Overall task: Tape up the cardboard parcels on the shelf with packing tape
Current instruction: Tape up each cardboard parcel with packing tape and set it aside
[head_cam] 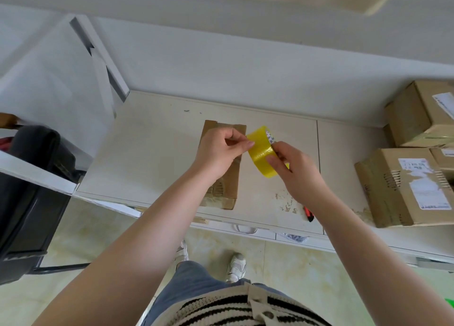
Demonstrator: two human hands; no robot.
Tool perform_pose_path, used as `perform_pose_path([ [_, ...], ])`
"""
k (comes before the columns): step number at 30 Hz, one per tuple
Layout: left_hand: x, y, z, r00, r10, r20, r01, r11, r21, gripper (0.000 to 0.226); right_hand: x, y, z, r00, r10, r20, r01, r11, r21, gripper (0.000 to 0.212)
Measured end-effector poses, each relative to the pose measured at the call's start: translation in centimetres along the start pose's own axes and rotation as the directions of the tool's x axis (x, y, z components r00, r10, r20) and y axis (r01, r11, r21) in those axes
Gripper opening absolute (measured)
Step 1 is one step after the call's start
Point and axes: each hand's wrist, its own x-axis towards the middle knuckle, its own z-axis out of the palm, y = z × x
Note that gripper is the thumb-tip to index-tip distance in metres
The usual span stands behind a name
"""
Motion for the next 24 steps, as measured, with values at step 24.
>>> perform_pose_path([
  [24,0.5,1.0,-1.0,0.977,-0.170,0.125,0.189,0.970,-0.156,0.010,0.9,-0.5,-0.7,1.000,-0.018,0.003,0.019,0.996,-0.084,0.015],
])
